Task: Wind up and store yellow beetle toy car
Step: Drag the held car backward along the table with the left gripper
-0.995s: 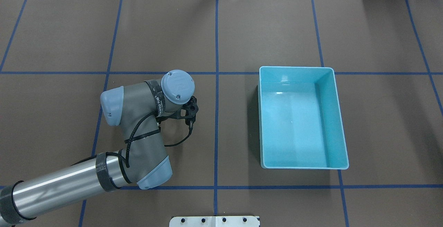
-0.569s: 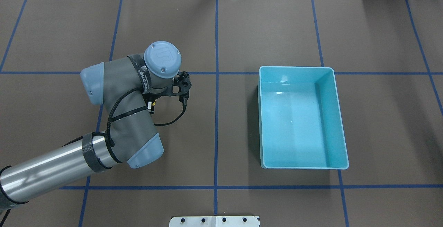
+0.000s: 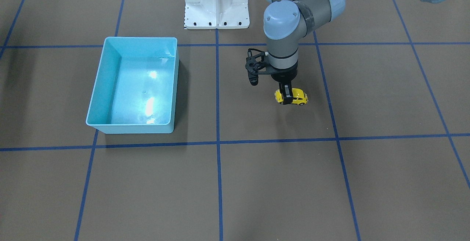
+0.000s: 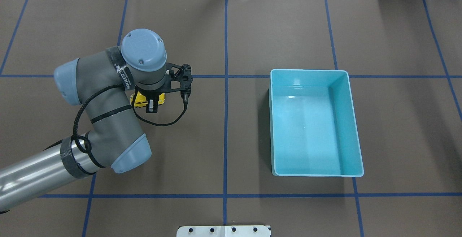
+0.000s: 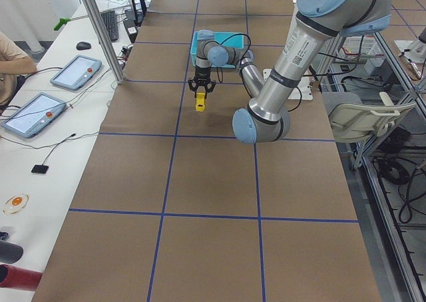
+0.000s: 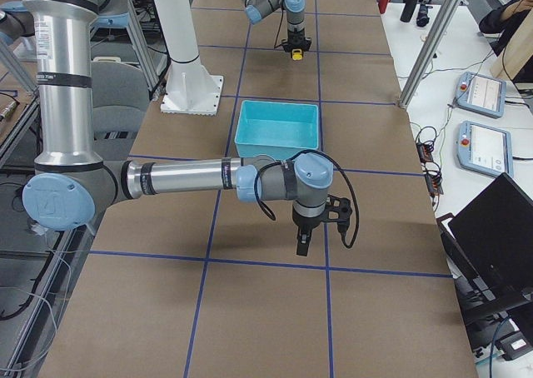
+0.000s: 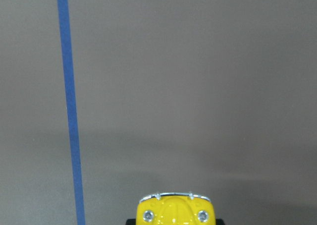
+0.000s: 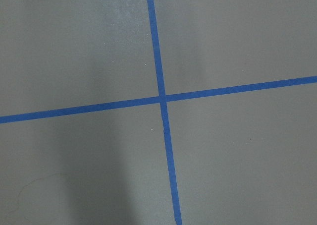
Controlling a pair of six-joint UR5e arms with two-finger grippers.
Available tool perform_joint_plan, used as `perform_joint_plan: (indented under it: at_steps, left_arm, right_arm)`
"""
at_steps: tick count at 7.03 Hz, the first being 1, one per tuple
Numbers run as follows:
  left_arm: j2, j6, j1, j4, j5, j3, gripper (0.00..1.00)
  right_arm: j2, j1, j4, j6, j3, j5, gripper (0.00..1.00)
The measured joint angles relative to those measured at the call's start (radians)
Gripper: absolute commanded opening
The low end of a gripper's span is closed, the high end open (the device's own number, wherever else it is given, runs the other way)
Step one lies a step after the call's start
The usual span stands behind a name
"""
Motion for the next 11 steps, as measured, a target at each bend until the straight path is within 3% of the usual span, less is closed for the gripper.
perform_joint_plan:
  at_steps: [5, 11]
  left_arm:
    - [0.129, 0.055, -0.039, -0.058, -0.179, -0.059, 0.0]
    - [0.262, 0.056, -0.045, -0.283, -0.183, -0.059, 0.0]
  right_arm:
    - [0.001, 0.0, 0.0, 0.0, -0.001, -0.001, 1.0]
    - [0.002, 0.0, 0.0, 0.0, -0.001, 0.0, 1.0]
